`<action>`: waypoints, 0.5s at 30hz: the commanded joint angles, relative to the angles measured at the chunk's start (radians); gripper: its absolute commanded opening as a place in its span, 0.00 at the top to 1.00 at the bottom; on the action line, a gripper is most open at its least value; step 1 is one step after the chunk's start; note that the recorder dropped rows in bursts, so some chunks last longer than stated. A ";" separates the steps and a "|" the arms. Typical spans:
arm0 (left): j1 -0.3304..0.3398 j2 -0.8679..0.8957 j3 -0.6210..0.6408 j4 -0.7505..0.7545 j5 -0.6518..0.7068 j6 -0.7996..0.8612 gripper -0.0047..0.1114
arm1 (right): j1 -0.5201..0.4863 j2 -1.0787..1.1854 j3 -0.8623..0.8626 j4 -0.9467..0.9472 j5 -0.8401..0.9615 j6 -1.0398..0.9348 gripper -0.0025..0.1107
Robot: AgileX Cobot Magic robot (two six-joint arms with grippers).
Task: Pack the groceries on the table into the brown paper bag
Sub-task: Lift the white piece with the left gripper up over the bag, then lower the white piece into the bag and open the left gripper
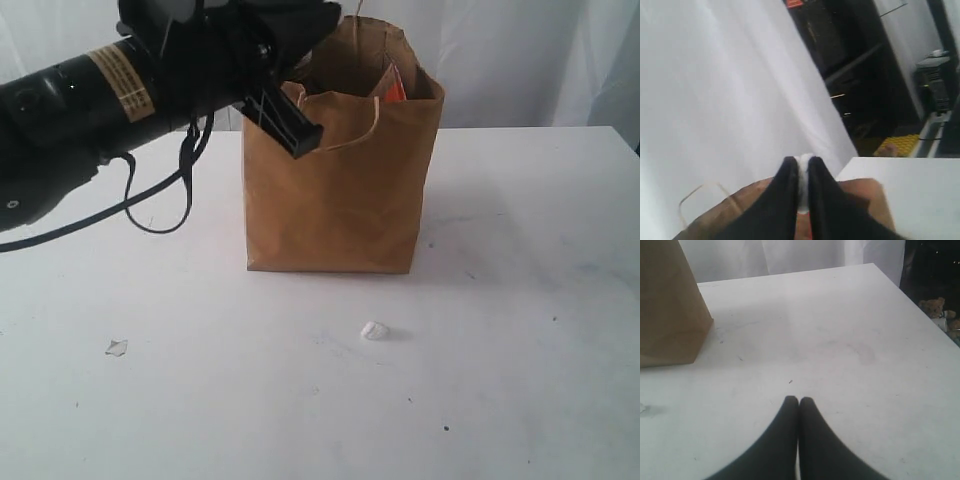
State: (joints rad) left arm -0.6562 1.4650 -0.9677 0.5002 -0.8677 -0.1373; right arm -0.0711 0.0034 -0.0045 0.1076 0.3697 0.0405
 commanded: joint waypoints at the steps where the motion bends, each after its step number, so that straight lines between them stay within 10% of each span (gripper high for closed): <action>1: -0.005 0.028 0.000 -0.258 0.034 0.180 0.96 | -0.009 -0.003 0.005 -0.001 -0.004 0.001 0.98; 15: -0.005 0.169 -0.085 -0.324 0.002 0.286 0.96 | -0.009 -0.003 0.005 -0.001 -0.004 0.001 0.98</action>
State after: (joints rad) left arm -0.6562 1.6112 -1.0111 0.1759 -0.8753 0.1457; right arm -0.0711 0.0034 -0.0045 0.1076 0.3697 0.0405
